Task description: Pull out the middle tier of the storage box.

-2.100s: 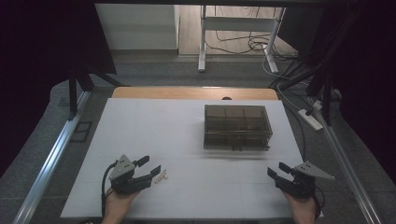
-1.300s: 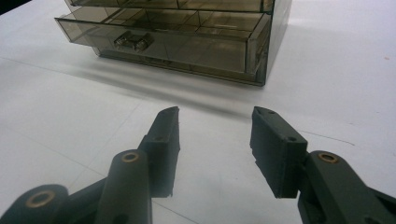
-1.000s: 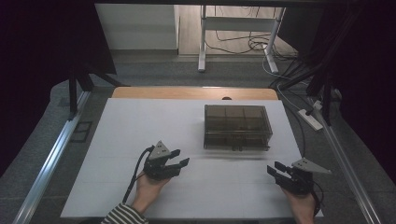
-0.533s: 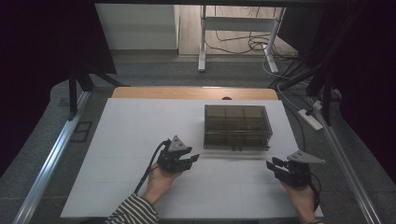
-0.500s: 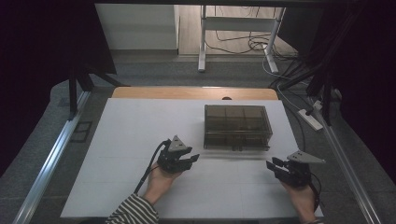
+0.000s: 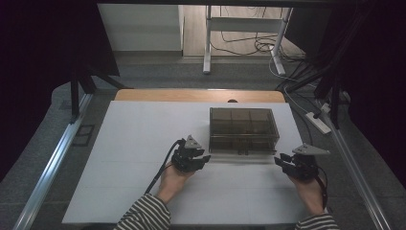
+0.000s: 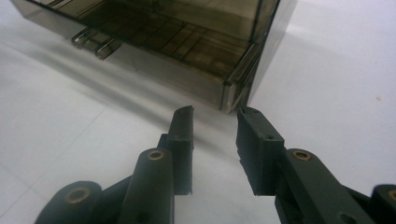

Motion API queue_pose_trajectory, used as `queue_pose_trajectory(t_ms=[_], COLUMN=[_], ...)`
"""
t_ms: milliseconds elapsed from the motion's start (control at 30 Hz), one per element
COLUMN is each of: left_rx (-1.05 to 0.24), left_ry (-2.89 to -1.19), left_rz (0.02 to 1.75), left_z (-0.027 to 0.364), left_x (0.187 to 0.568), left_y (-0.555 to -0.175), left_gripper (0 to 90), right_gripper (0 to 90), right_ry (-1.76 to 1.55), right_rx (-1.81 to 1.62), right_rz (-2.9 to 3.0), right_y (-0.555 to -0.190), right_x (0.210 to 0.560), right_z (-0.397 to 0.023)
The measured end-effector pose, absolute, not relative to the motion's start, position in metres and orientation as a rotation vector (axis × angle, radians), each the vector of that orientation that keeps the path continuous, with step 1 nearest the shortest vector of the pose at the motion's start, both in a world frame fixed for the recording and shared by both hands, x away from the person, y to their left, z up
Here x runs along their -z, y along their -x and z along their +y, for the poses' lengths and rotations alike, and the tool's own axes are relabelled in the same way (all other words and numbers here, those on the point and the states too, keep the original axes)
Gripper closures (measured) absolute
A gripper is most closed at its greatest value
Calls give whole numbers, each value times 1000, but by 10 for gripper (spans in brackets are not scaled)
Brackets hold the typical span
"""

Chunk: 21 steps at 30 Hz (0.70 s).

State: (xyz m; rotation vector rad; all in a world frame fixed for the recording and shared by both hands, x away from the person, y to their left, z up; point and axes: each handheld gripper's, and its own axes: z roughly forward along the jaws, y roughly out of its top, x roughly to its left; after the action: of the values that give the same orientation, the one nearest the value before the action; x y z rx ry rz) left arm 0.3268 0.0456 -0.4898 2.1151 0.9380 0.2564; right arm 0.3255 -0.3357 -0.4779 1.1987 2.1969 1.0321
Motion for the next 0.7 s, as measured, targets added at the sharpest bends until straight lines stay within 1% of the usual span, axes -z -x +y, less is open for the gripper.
queue_pose_trajectory(t_ms=[267,467,600,700], left_rx=[-235,-229,-226,-217], left_ry=[-2130,-2141,-2148,-2155], left_rz=[950,947,931,923], left_z=[41,35,31,29], left_x=[493,495,494,495], left_y=[-337,-341,-341,-341], left_gripper=[676,712,751,779], right_gripper=[678,711,744,753], right_ry=[-1206,-1201,-1191,-1179], right_rx=[-1005,-993,-997,-994], right_rz=[2214,2234,2244,2254], right_y=[-340,-346,-346,-347], right_x=[476,478,479,480], right_z=[-334,-332,-330,-329])
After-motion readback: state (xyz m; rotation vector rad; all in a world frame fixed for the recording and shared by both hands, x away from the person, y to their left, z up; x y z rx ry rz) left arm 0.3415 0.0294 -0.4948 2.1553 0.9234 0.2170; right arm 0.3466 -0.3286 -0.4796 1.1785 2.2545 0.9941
